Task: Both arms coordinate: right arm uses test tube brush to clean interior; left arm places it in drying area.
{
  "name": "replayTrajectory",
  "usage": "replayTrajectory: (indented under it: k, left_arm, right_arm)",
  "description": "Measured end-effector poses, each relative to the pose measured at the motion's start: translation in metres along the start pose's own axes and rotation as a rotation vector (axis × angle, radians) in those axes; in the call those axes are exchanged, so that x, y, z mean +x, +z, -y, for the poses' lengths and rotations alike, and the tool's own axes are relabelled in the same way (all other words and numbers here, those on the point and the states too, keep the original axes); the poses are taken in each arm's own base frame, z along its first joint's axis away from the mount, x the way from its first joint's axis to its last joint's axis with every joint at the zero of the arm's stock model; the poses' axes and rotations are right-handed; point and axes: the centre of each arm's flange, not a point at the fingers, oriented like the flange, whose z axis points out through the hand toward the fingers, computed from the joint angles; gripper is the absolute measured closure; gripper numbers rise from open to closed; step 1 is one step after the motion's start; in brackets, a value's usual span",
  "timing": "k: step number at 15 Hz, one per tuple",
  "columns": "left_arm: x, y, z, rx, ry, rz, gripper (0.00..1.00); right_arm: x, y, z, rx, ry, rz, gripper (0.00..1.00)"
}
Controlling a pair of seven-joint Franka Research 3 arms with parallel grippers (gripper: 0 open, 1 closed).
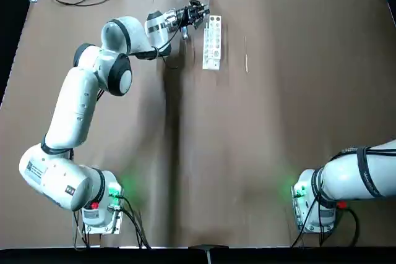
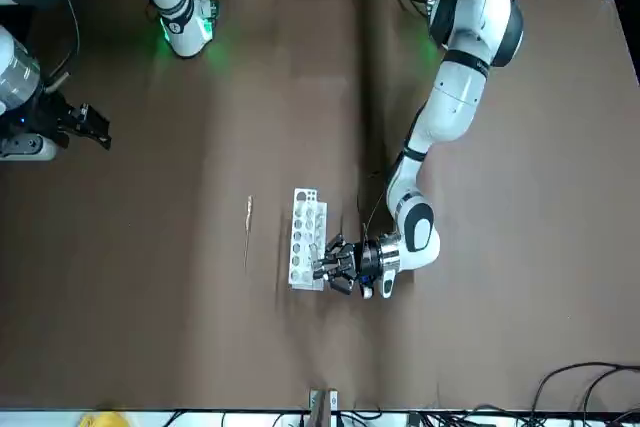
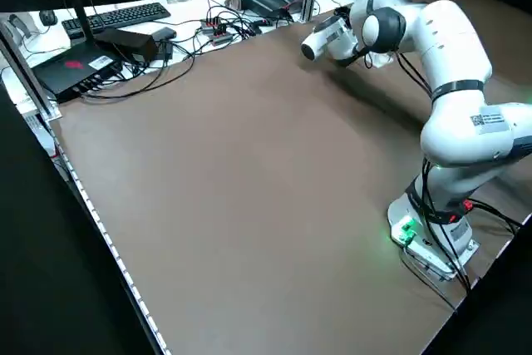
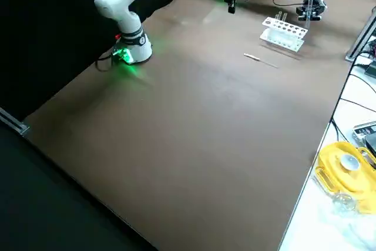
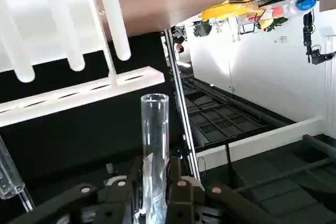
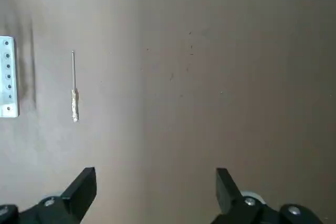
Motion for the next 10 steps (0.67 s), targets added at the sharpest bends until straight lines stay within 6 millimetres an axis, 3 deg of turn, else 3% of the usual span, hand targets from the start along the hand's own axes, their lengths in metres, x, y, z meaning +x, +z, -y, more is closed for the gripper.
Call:
replayTrajectory:
  k: [10]
  left_arm:
    - [0.010, 0.000, 0.007, 0.000, -0.015, -0.005, 0.77]
  right_arm:
    - [-0.001, 0.000, 0.010, 0.000, -0.018, -0.002, 0.00]
